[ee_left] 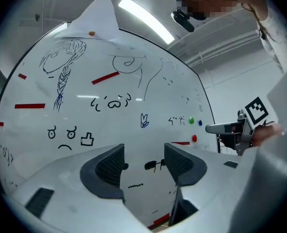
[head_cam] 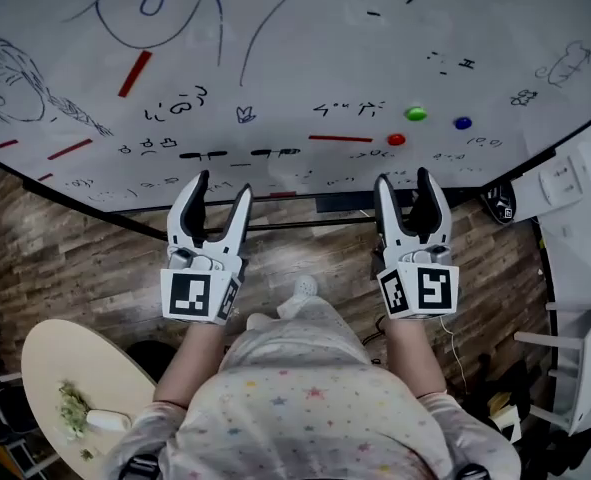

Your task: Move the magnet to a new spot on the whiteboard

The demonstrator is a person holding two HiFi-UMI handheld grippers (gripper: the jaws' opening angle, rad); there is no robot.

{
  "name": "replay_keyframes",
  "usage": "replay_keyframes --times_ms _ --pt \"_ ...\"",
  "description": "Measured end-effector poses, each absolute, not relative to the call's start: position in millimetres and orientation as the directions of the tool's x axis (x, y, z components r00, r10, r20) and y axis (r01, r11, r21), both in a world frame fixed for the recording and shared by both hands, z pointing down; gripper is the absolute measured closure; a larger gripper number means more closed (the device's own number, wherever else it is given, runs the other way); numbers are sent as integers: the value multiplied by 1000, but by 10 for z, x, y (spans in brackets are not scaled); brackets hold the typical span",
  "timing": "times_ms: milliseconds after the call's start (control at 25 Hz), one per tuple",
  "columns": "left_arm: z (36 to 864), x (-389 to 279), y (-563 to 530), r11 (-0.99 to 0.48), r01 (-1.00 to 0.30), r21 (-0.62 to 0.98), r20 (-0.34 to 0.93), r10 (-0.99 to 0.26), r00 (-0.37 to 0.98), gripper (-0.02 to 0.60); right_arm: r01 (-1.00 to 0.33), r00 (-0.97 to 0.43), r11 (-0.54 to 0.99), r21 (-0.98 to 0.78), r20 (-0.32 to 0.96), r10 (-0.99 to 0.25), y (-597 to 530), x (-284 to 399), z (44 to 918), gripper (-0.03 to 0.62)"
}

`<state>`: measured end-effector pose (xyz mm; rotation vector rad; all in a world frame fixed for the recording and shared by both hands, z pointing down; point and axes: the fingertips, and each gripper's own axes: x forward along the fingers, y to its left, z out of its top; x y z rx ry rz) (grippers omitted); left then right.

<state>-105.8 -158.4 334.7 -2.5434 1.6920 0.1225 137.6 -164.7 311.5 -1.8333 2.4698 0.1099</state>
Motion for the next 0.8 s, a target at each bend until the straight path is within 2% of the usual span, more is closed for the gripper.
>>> replay_keyframes --times_ms 400,800 --pt "3375 -1000 -1980 -304 -952 -31 -95 -947 306 334 -948 -318 316 37 -47 -947 -2115 1462 3286 355" --pt "3333 -1117 -2085 -297 -954 -33 -95 -949 299 331 -967 -255 254 28 -22 -967 -2227 1512 3327 362"
